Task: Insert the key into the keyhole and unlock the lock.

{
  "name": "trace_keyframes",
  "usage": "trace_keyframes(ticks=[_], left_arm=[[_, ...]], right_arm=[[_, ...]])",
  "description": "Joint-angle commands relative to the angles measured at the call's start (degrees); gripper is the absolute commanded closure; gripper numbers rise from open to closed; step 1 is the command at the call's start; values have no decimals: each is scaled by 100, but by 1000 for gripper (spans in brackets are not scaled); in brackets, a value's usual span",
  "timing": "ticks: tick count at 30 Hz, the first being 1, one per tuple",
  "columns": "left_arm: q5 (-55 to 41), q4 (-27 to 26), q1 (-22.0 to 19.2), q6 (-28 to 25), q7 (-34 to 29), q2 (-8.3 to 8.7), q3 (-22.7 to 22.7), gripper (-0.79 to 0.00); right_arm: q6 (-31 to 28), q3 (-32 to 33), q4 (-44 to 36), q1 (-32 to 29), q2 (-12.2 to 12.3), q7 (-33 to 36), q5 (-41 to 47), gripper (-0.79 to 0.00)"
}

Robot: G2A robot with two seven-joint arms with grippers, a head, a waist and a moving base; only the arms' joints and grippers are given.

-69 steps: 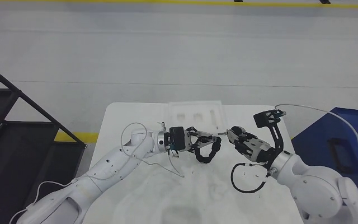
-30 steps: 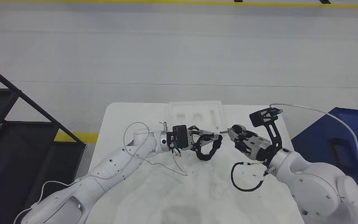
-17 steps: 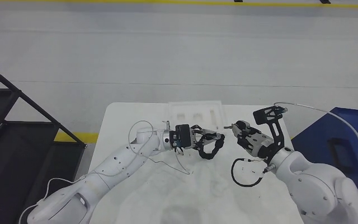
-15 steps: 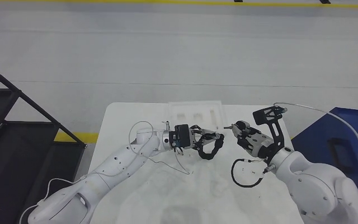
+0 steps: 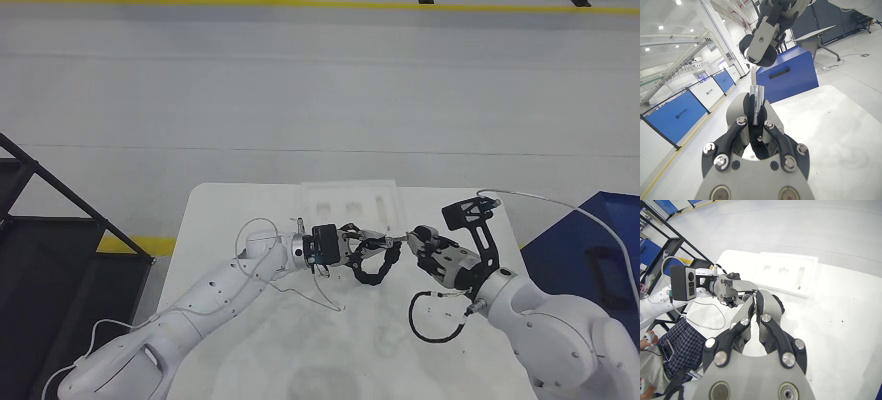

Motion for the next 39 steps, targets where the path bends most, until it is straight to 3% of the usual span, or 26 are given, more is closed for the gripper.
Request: trace_keyframes(ticks=[1, 39], left_arm=[[11, 44, 5, 0, 25, -15, -13, 0], [291, 186, 73, -142, 148, -194, -272, 0]], right_arm=[[7, 24, 0, -8, 0, -10, 1, 0], [9, -18, 0, -89, -26, -175, 11, 0]])
